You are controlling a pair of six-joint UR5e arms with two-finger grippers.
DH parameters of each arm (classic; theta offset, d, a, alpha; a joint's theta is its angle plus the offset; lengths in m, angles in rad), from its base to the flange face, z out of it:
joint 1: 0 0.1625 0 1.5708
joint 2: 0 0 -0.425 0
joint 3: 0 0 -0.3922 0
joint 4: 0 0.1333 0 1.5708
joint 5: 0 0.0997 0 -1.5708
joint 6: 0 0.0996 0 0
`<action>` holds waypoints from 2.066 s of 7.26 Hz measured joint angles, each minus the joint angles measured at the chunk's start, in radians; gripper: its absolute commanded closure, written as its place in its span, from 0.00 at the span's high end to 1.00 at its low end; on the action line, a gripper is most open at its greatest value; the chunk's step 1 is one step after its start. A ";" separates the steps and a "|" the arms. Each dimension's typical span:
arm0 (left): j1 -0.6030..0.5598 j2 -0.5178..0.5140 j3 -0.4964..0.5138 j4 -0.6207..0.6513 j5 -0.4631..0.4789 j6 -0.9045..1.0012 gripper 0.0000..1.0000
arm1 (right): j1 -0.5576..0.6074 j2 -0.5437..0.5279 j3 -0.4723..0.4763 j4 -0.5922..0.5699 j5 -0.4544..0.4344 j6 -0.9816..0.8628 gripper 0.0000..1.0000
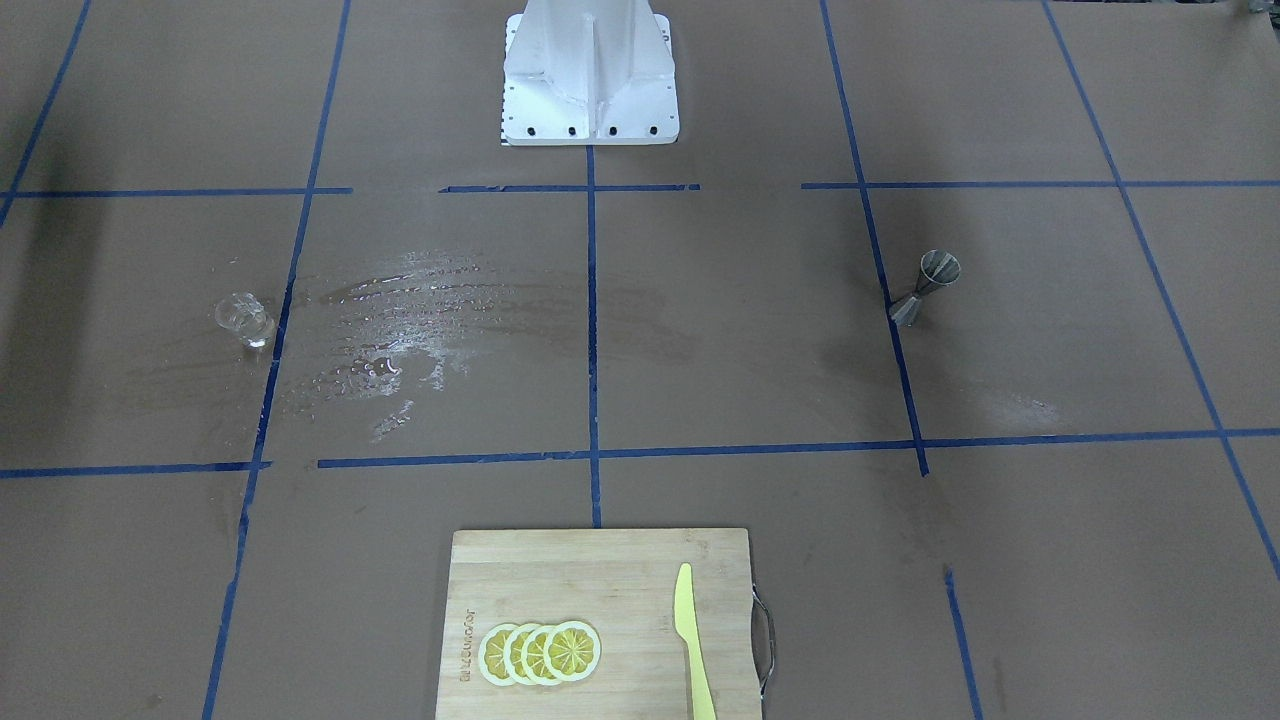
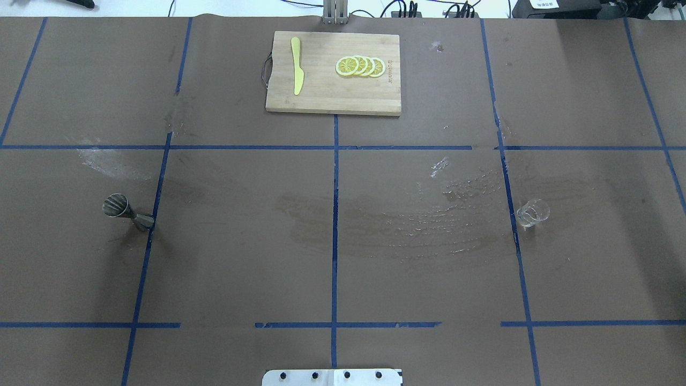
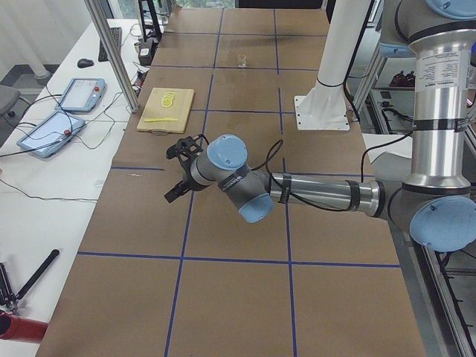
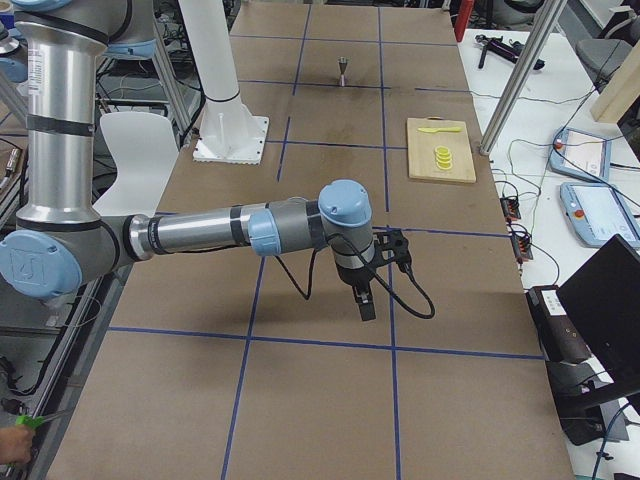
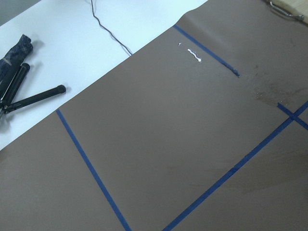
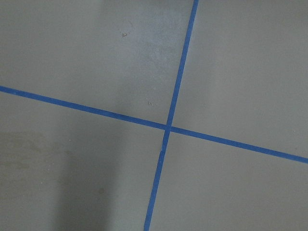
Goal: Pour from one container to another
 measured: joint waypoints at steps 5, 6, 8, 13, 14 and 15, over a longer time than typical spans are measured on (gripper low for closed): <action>0.391 0.069 -0.103 -0.340 0.420 -0.551 1.00 | 0.000 -0.008 -0.005 0.026 0.002 0.003 1.00; 0.504 0.102 -0.149 -0.361 0.578 -0.622 1.00 | 0.000 -0.009 -0.005 0.026 0.002 0.003 1.00; 0.721 0.159 -0.187 -0.418 0.887 -0.708 1.00 | 0.001 -0.011 -0.006 0.025 0.002 0.003 1.00; 1.258 0.187 -0.139 -0.441 1.652 -0.878 1.00 | 0.003 -0.016 -0.009 0.025 0.002 0.003 1.00; 1.298 0.178 -0.107 -0.441 1.718 -0.897 1.00 | 0.003 -0.017 -0.009 0.025 0.002 0.003 1.00; 1.329 0.163 -0.079 -0.441 1.769 -0.912 1.00 | 0.003 -0.018 -0.008 0.025 0.002 0.003 1.00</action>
